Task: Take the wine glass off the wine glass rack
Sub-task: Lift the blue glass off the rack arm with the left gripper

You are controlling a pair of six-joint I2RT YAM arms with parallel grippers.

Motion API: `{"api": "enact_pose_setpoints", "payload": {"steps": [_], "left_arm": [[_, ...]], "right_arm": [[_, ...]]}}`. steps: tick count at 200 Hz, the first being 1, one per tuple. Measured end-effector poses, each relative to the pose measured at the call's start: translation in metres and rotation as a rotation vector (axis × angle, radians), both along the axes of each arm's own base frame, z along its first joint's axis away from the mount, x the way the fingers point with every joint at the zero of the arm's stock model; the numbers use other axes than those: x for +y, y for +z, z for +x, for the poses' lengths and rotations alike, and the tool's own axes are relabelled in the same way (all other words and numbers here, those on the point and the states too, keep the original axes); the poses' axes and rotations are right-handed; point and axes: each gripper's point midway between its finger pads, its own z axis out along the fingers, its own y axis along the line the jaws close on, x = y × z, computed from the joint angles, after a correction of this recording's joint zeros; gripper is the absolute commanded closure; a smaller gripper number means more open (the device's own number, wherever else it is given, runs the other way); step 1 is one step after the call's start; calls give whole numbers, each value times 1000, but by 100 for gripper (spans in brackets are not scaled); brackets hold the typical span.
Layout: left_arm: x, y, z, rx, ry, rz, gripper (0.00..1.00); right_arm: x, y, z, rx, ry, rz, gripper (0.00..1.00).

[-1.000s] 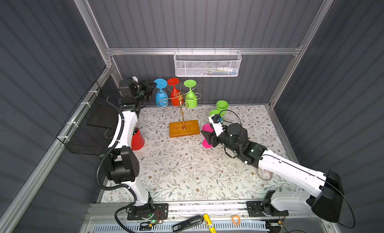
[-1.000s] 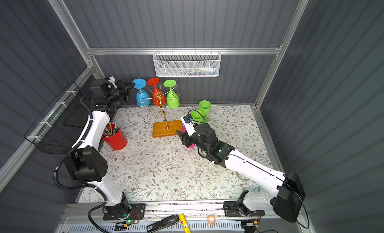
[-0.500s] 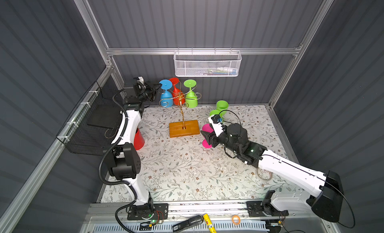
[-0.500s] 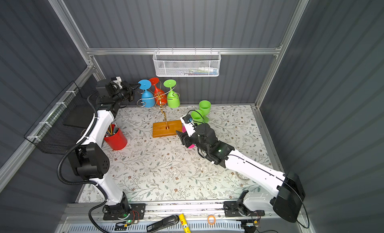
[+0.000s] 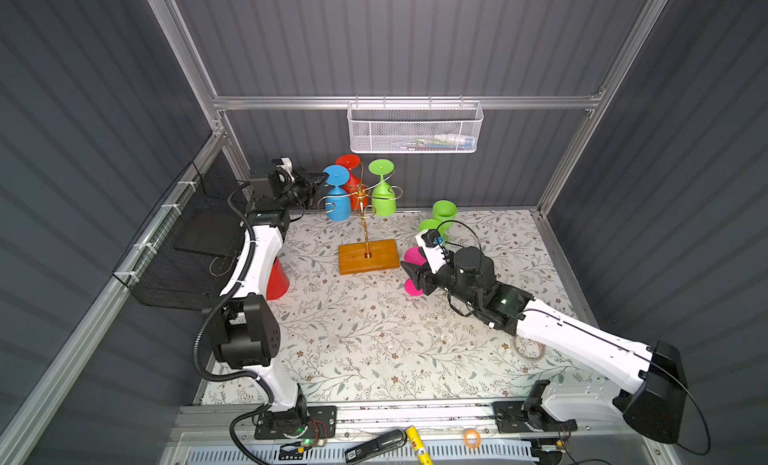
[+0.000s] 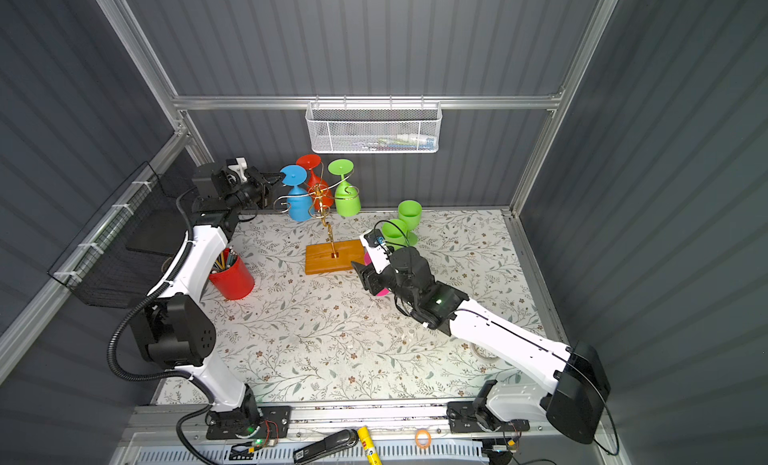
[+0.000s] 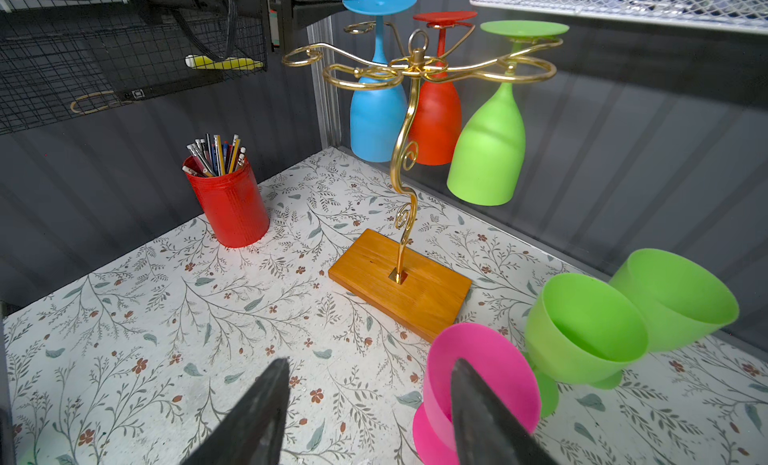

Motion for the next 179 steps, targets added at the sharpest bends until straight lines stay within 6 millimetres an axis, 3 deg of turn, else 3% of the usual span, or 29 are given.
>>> {"api": "enact_pose_setpoints", "payload": {"steps": [71, 179], "left_arm": [[11, 16, -29, -26, 20, 48, 100], [72, 10, -41, 8, 182, 175, 100]], "right_arm": [[2, 1, -3, -3, 4, 1, 37], [3, 6, -8, -13, 6, 7, 37]]}}
